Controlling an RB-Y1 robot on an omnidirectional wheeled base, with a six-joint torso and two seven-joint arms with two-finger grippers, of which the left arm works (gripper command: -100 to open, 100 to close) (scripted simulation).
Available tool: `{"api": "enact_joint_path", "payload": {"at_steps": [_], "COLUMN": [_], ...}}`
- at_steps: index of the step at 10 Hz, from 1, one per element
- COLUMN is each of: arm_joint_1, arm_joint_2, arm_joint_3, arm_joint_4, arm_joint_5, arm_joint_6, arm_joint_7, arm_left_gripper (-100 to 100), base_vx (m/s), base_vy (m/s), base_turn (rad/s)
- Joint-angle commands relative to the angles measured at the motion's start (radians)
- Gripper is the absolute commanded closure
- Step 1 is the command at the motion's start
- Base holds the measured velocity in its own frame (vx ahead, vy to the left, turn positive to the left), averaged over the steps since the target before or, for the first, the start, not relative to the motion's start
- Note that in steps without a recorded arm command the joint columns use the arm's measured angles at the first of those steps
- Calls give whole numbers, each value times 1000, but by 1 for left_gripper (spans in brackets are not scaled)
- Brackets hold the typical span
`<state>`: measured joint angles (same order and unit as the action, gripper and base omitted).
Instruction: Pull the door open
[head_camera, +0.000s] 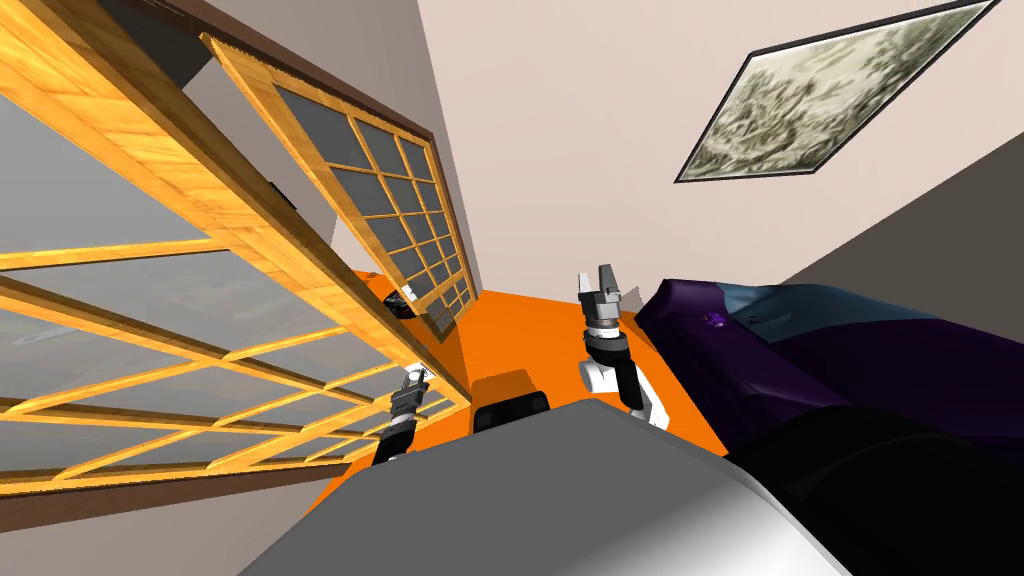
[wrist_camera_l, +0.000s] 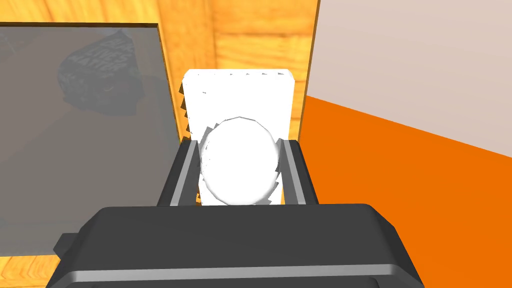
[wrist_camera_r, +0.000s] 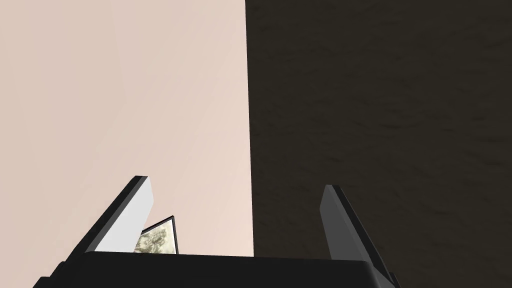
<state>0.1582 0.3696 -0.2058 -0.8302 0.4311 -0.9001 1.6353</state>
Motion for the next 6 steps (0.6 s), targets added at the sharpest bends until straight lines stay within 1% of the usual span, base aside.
{"api": "enact_joint_path", "payload": {"at_steps": [1, 3, 4, 5, 6], "arm_joint_1": [-13, -19, -16, 0, 4], "arm_joint_2": [5, 15, 13, 32, 37], "arm_joint_3": [-32, -57, -47, -64, -67], "arm_joint_4": [5, 6, 5, 15, 17], "arm_joint_5": [2, 6, 6, -2, -4], "arm_joint_6": [-5, -11, -8, -36, -43], "arm_joint_7": [6, 11, 8, 34, 41], "arm_left_gripper": [100, 100, 100, 100, 100], "base_vx": [-206, -220, -92, -144, -202], "base_vy": [78, 79, 35, 1, -3], "base_turn": [-65, -60, -27, -196, -169]}}
